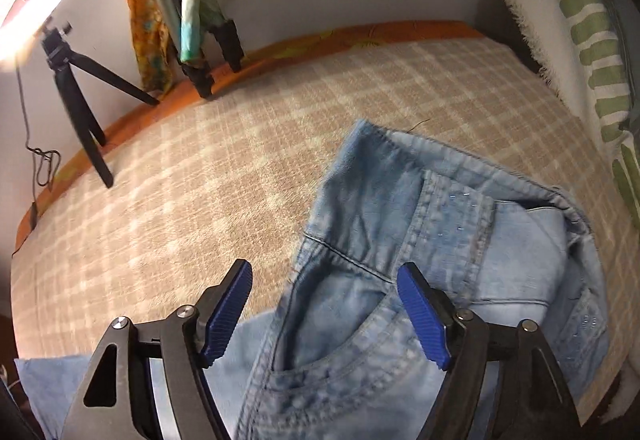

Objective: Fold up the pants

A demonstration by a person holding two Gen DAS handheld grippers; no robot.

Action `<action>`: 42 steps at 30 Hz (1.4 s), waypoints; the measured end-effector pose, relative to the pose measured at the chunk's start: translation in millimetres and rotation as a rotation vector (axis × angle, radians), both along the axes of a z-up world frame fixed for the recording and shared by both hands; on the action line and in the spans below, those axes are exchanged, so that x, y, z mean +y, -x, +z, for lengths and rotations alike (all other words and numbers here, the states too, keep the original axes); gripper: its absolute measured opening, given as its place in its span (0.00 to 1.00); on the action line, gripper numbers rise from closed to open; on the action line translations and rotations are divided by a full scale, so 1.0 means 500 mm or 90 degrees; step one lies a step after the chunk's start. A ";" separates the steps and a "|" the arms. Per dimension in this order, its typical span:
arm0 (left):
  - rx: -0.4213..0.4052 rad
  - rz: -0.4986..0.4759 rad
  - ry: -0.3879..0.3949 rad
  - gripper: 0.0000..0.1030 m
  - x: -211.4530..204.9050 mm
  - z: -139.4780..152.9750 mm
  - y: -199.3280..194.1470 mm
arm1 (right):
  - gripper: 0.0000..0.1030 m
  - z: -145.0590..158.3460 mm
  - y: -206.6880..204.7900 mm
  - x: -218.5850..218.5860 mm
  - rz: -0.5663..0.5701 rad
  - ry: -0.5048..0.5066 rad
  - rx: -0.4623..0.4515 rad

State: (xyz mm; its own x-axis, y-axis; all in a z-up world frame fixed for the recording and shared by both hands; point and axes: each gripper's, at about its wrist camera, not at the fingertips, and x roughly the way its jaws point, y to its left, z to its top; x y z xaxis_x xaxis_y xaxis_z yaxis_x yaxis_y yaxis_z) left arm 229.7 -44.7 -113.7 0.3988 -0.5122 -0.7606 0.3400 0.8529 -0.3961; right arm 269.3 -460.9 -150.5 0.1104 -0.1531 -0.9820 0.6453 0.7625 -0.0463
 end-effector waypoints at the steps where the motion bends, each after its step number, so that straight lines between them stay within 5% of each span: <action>1: 0.003 0.000 -0.001 0.27 -0.002 -0.004 -0.002 | 0.78 -0.017 -0.014 0.006 0.011 0.009 0.023; 6: 0.011 0.006 0.002 0.27 -0.006 -0.018 -0.011 | 0.78 -0.064 -0.053 0.031 0.063 0.093 0.105; 9: 0.011 0.009 0.007 0.27 -0.003 -0.021 -0.011 | 0.74 -0.075 -0.049 0.025 0.063 0.093 0.099; 12: 0.012 0.008 0.006 0.27 -0.002 -0.021 -0.011 | 0.32 -0.065 -0.028 0.001 0.052 0.080 0.076; 15: 0.015 0.010 0.011 0.27 0.001 -0.022 -0.013 | 0.13 -0.045 -0.008 -0.037 0.034 0.022 0.022; 24: 0.017 0.015 0.016 0.27 0.004 -0.024 -0.012 | 0.11 0.174 0.173 -0.122 -0.030 -0.034 -0.220; 29: 0.015 0.014 0.014 0.27 0.004 -0.026 -0.012 | 0.11 0.245 0.336 -0.148 -0.073 -0.042 -0.292; 33: 0.016 0.015 0.017 0.27 0.005 -0.026 -0.015 | 0.11 0.220 0.484 -0.161 -0.129 -0.065 -0.301; 37: 0.016 0.013 0.011 0.27 0.002 -0.024 -0.018 | 0.10 0.131 0.588 -0.169 -0.193 -0.109 -0.256; 42: 0.017 0.011 0.001 0.27 -0.002 -0.022 -0.018 | 0.10 0.076 0.629 -0.179 -0.234 -0.145 -0.264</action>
